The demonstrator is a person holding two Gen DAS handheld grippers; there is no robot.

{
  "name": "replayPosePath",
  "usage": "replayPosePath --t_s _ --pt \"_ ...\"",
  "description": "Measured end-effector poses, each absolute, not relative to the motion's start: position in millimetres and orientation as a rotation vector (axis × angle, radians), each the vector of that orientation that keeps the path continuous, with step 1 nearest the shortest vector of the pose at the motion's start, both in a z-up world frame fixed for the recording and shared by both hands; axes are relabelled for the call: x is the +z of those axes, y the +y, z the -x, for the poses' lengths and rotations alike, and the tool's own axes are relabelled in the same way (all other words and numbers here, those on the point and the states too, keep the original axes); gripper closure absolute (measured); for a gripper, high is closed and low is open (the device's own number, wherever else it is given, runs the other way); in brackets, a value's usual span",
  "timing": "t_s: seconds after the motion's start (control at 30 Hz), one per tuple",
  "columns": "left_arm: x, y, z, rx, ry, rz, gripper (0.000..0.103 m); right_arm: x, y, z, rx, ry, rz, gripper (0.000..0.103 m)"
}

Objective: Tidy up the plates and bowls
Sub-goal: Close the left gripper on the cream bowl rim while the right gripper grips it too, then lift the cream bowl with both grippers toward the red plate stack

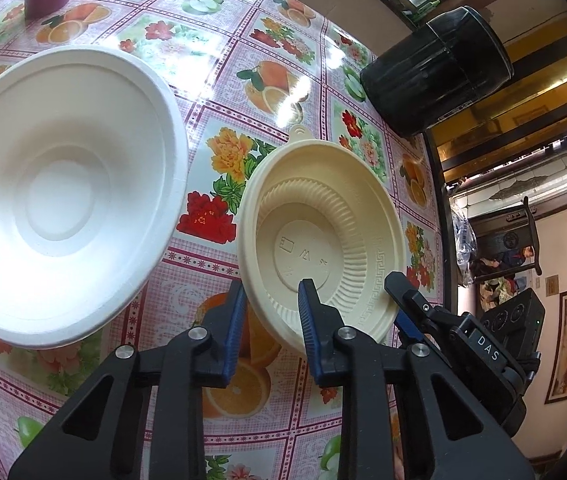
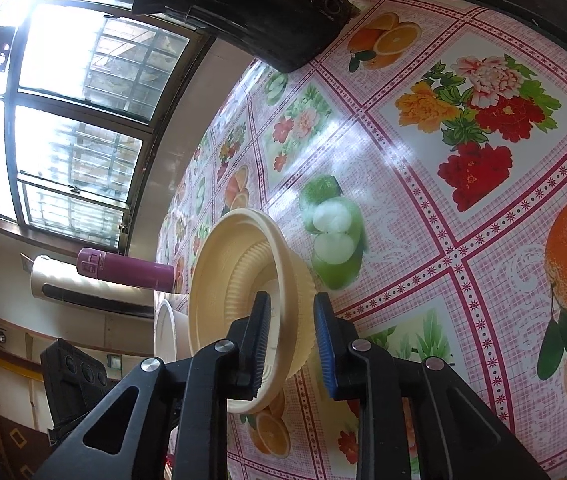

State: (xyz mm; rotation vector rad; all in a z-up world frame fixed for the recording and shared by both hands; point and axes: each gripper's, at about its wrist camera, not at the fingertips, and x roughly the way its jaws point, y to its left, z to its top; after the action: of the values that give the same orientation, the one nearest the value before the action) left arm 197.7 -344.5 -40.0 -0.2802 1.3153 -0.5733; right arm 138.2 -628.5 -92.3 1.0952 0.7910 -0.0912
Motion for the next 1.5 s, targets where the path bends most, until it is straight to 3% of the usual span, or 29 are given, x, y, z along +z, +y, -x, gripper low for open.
replayPosePath --t_s 0.2,0.77,1.5 --pt "-39 -345 -196 -0.577 1.295 0.252 0.090 -96 -630 -136 -0.113 0.805 -1.091 0.087" --pt "-24 -332 -178 -0.633 1.206 0.218 0.092 -70 -614 -125 -0.132 0.768 -0.975 0.089" --pt "24 -159 -82 -0.460 0.854 0.055 0.091 -32 -427 -65 0.177 0.610 -0.803 0.086"
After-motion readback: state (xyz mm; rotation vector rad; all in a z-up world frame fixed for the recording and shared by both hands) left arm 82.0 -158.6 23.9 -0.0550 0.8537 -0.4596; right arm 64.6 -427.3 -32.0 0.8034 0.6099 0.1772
